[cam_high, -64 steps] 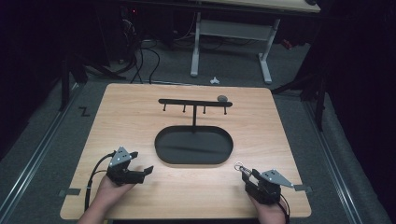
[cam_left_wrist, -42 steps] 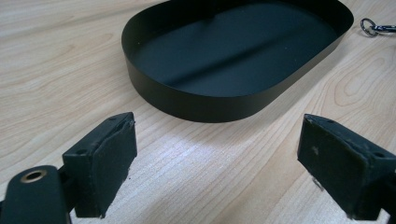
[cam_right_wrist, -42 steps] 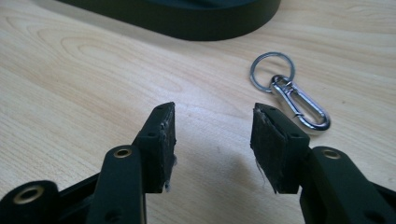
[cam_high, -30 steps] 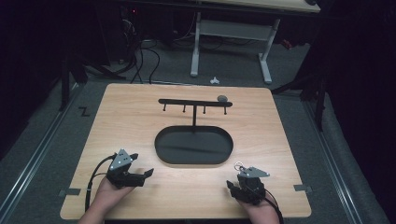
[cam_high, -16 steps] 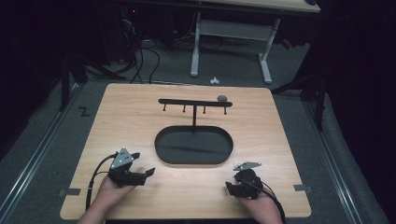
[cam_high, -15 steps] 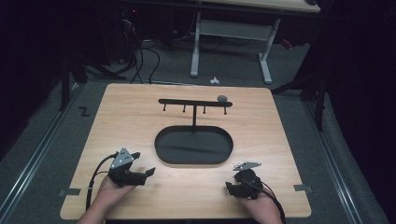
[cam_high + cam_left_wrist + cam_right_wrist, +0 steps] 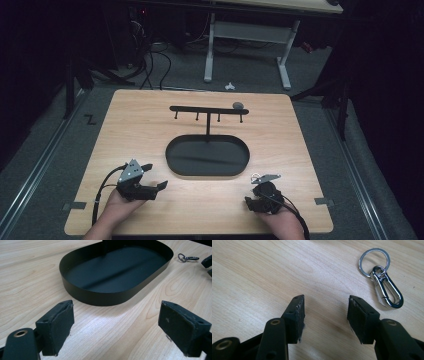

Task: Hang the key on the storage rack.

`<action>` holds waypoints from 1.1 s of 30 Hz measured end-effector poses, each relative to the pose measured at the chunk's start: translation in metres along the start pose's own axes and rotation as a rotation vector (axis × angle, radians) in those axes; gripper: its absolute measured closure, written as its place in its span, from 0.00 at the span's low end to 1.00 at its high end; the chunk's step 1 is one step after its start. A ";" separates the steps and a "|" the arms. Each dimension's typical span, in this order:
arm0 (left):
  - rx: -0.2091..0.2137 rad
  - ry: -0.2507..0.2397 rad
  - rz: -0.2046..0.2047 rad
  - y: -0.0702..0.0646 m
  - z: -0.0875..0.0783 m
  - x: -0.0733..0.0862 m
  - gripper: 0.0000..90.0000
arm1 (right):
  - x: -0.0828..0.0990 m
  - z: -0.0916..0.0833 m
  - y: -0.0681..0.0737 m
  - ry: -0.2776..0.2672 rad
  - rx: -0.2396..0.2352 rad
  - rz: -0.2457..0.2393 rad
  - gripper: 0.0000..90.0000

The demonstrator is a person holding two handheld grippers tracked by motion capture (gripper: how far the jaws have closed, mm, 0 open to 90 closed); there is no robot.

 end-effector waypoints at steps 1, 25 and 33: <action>0.000 0.000 0.000 0.000 0.000 0.000 0.16 | 0.000 0.000 0.000 0.000 0.000 0.000 0.53; -0.014 0.006 0.008 -0.001 -0.012 0.009 0.17 | -0.014 0.000 0.007 0.108 -0.033 -0.128 0.49; -0.022 0.005 0.004 -0.002 -0.014 0.009 0.17 | -0.011 0.000 0.003 0.164 -0.029 -0.140 0.52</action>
Point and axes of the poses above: each handheld gripper's, and its own axes: z roughly forward along the jaws, x roughly out of its underside, y roughly to its left, the point moved 5 cm from there along z, roughly forward along the jaws, and after that the axes turned 15 degrees about x, right-handed, at the moved point
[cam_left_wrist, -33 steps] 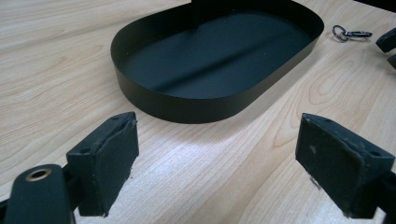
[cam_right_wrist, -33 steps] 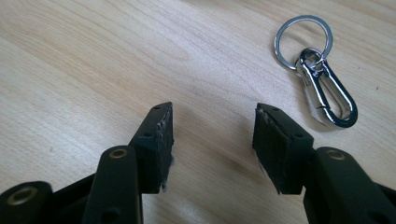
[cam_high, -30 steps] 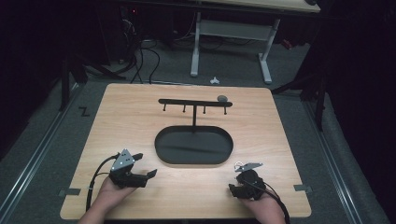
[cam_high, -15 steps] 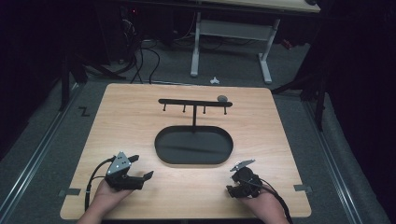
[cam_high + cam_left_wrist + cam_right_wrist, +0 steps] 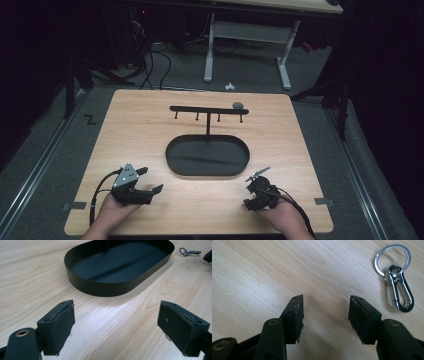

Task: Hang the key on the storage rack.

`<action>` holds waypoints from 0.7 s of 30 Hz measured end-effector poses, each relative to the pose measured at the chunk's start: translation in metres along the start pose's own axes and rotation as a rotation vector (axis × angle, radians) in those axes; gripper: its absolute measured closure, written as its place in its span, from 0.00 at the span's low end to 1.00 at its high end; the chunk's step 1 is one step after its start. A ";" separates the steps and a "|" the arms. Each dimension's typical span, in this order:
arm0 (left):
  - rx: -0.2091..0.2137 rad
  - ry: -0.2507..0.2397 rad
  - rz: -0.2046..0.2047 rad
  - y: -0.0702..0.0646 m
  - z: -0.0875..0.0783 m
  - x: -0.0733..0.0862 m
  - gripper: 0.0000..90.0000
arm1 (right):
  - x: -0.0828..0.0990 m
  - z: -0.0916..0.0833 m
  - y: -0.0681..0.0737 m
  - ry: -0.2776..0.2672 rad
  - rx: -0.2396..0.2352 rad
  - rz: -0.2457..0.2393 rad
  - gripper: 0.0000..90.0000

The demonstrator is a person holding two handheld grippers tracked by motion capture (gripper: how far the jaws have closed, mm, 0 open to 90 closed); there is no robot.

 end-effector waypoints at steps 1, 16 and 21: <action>0.000 0.001 -0.001 0.000 0.001 0.000 0.17 | 0.001 0.000 -0.001 0.006 -0.003 -0.001 0.52; 0.013 0.021 0.005 0.000 0.006 0.000 0.17 | 0.004 -0.003 -0.038 0.081 0.023 0.008 0.55; 0.018 0.025 0.010 0.000 0.005 0.000 0.17 | -0.002 -0.005 -0.047 0.104 0.041 -0.023 0.56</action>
Point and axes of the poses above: each handheld gripper's, and its own axes: z roughly forward along the jaws, x roughly out of its underside, y roughly to its left, the point moved 5 cm from there along z, roughly forward along the jaws, and after that the axes turned 15 degrees about x, right-handed, at the moved point
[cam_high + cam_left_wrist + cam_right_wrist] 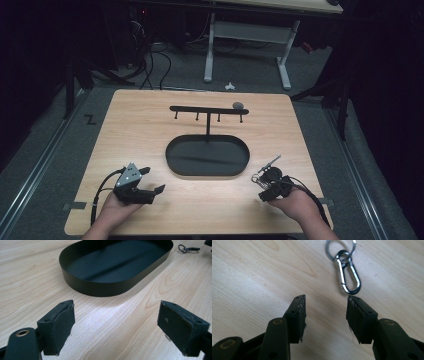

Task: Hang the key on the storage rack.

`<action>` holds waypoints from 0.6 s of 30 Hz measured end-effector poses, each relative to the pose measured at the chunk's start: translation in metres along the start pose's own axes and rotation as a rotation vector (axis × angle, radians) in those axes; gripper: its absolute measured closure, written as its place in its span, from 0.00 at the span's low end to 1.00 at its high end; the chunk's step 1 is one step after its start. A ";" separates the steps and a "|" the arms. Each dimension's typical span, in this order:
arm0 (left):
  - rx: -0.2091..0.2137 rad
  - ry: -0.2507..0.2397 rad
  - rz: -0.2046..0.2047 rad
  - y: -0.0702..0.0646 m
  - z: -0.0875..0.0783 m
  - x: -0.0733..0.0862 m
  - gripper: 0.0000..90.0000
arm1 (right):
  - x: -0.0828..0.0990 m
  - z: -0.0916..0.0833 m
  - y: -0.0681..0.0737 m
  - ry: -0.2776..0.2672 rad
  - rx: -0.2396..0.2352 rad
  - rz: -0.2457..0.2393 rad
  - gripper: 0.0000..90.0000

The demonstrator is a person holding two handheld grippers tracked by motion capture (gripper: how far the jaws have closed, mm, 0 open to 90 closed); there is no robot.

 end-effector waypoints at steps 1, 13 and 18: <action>0.001 -0.001 -0.002 0.000 0.000 0.000 0.17 | -0.004 -0.001 -0.005 0.001 0.012 -0.004 0.57; 0.006 0.004 -0.002 0.001 0.001 0.000 0.17 | -0.031 0.007 -0.016 0.014 0.003 -0.017 0.58; 0.008 0.012 0.001 0.000 0.002 0.001 0.17 | -0.038 0.018 -0.020 0.043 -0.016 -0.024 0.58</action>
Point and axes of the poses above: each handheld gripper's, and its own axes: z roughly forward along the jaws, x roughly out of its underside, y roughly to its left, the point moved 5 cm from there along z, roughly forward along the jaws, and after that the axes turned 15 degrees about x, right-handed, at the moved point
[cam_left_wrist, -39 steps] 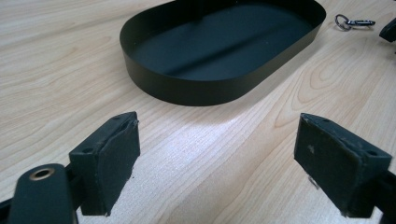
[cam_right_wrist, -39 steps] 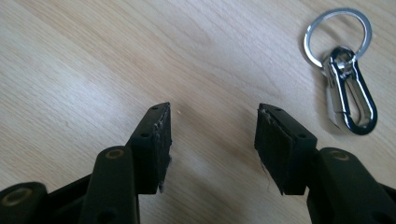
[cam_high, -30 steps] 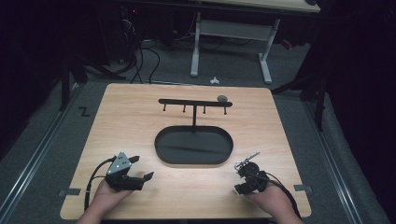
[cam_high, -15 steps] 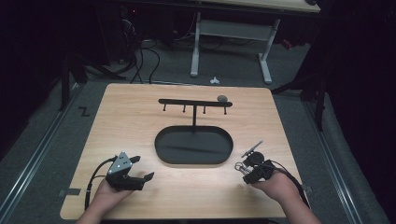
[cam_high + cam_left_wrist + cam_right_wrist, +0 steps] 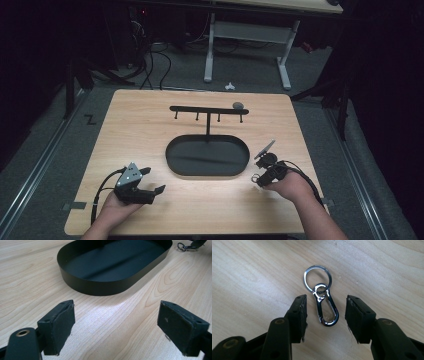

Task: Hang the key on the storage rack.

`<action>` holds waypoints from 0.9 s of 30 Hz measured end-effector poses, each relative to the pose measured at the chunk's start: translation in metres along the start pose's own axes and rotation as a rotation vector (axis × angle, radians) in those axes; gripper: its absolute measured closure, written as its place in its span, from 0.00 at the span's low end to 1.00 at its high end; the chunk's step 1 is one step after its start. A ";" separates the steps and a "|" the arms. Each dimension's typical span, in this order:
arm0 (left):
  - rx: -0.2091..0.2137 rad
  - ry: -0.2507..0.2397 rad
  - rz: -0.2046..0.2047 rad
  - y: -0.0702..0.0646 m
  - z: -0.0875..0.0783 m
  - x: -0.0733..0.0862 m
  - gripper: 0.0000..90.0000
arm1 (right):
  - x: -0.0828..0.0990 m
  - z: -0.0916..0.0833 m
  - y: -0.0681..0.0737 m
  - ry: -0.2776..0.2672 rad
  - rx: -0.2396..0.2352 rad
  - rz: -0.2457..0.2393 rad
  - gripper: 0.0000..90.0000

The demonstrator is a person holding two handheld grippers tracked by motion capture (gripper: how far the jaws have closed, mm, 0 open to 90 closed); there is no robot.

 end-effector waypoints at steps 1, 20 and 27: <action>0.000 -0.001 0.000 0.000 0.000 0.000 0.17 | -0.001 0.002 -0.001 0.003 0.000 -0.003 0.58; 0.005 0.009 0.007 -0.001 0.002 0.001 0.17 | -0.005 0.013 0.004 0.037 -0.039 -0.032 0.74; 0.008 0.011 0.008 -0.002 0.002 0.001 0.17 | -0.001 0.010 0.010 0.028 -0.079 0.003 0.75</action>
Point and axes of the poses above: each handheld gripper's, and its own axes: z roughly forward along the jaws, x roughly out of its underside, y roughly to its left, the point moved 5 cm from there along z, roughly forward along the jaws, and after that the axes turned 15 degrees about x, right-handed, at the moved point
